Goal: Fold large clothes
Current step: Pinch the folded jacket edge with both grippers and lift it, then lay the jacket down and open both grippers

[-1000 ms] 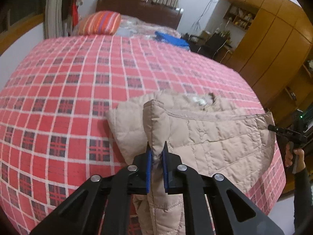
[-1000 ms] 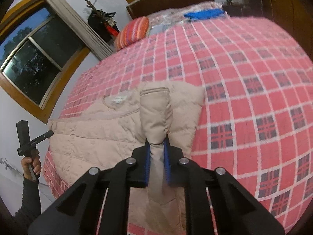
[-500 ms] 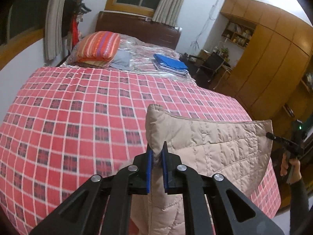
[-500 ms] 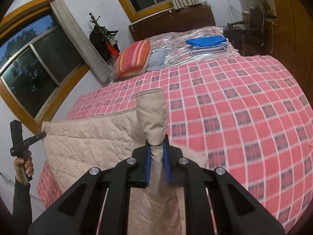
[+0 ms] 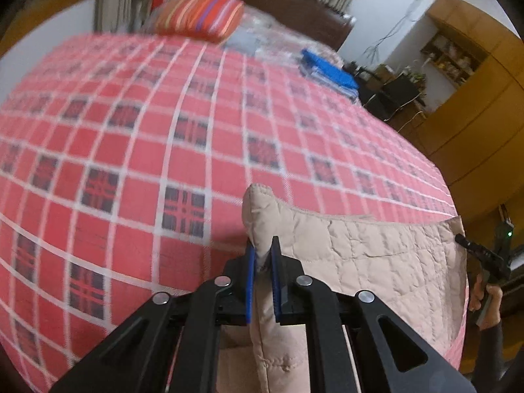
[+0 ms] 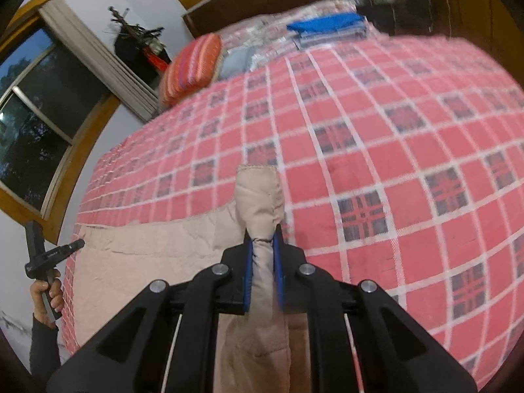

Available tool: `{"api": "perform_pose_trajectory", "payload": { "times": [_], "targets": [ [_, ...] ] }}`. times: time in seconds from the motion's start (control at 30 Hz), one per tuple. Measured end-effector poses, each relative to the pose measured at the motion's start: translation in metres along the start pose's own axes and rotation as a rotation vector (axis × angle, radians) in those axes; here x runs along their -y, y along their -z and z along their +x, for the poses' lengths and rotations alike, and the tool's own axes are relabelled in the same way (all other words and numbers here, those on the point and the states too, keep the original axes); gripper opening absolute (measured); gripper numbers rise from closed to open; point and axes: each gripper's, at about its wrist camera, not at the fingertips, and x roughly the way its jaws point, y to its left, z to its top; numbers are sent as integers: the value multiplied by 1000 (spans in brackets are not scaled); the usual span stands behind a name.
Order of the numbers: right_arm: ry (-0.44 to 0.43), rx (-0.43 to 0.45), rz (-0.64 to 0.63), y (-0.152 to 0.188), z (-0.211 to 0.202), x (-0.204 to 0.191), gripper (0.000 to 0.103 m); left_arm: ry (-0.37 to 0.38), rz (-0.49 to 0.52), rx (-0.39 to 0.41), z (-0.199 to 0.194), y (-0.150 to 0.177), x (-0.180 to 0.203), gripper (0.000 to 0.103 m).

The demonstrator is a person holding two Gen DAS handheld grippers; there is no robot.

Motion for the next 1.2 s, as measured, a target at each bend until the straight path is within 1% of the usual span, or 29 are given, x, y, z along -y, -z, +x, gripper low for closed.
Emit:
{"api": "perform_pose_trajectory", "payload": {
  "times": [0.07, 0.17, 0.27, 0.3, 0.33, 0.37, 0.4, 0.43, 0.47, 0.5, 0.53, 0.57, 0.6, 0.67, 0.7, 0.73, 0.77, 0.8, 0.83, 0.87, 0.9, 0.93, 0.97, 1.03, 1.07, 1.1, 1.13, 1.17, 1.2],
  "targets": [
    [-10, -33, 34, 1, 14, 12, 10, 15, -31, -30, 13, 2, -11, 9],
    [-28, -73, 79, 5, 29, 27, 11, 22, -51, -49, 25, 6, -22, 9],
    [-34, -97, 106, 10, 39, 35, 13, 37, -73, -62, 31, 11, -29, 9],
    [-34, -100, 106, 11, 39, 35, 17, 42, -79, -67, 32, 12, -29, 10],
    [-39, -108, 110, 12, 40, 35, 18, 45, -89, -67, 30, 13, -31, 13],
    [-43, -114, 115, 13, 38, 34, 20, 36, -107, -53, 24, 13, -32, 17],
    [-38, -110, 115, 13, 34, 33, 32, 20, -115, -29, 17, 10, -35, 22],
    [-38, -86, 114, 14, 24, 32, 41, -8, -115, 8, 3, 11, -33, 25],
    [-41, -54, 111, 13, 11, 29, 43, -32, -109, 32, -7, 10, -31, 26],
    [-51, -14, 102, 15, -7, 25, 43, -38, -82, 72, -25, 12, -24, 27],
    [-67, 2, 90, 14, -16, 21, 43, -1, -48, 96, -40, 16, -14, 29],
    [-99, 18, 75, 20, -29, 16, 43, 37, -25, 99, -47, 20, -6, 29],
    [-127, 19, 68, 25, -37, 12, 43, 99, 8, 88, -54, 27, 4, 30],
    [-189, -11, 44, 43, -44, 3, 40, 159, 53, 36, -49, 43, 17, 30],
    [-202, -32, 37, 50, -42, 1, 35, 155, 59, 8, -41, 49, 18, 30],
    [-202, -66, 32, 61, -34, 0, 31, 125, 63, -25, -29, 55, 17, 30],
    [-183, -89, 35, 68, -25, 1, 31, 68, 56, -65, -10, 63, 12, 30],
    [-151, -113, 56, 75, -13, 6, 27, 50, 44, -97, 2, 68, 7, 29],
    [-125, -132, 67, 78, -2, 7, 14, 47, 20, -122, 15, 72, -1, 26],
    [-85, -144, 67, 81, 6, 9, 8, 47, 2, -120, 18, 74, -6, 25],
    [-66, -149, 63, 82, 9, 9, 7, 52, -10, -117, 17, 73, -6, 24],
    [-62, -146, 67, 81, 4, 5, 12, 48, -17, -105, 9, 71, -6, 27],
    [-70, -139, 65, 80, -2, 1, 15, 39, -7, -79, -5, 72, -2, 29],
    [-105, -101, 39, 82, -29, -14, 15, 50, 54, -15, -39, 79, 8, 34],
    [-136, -81, 27, 88, -46, -21, 15, 83, 91, 14, -60, 91, 15, 35],
    [-177, -65, 19, 99, -62, -26, 15, 132, 119, 24, -76, 103, 20, 38],
    [-202, -57, 14, 109, -73, -27, 15, 176, 147, 18, -87, 118, 23, 39],
    [-214, -48, 8, 126, -84, -26, 15, 196, 180, -2, -92, 136, 25, 39],
    [-216, -50, 6, 138, -88, -24, 15, 196, 205, -21, -92, 149, 28, 39]
  ]
}}
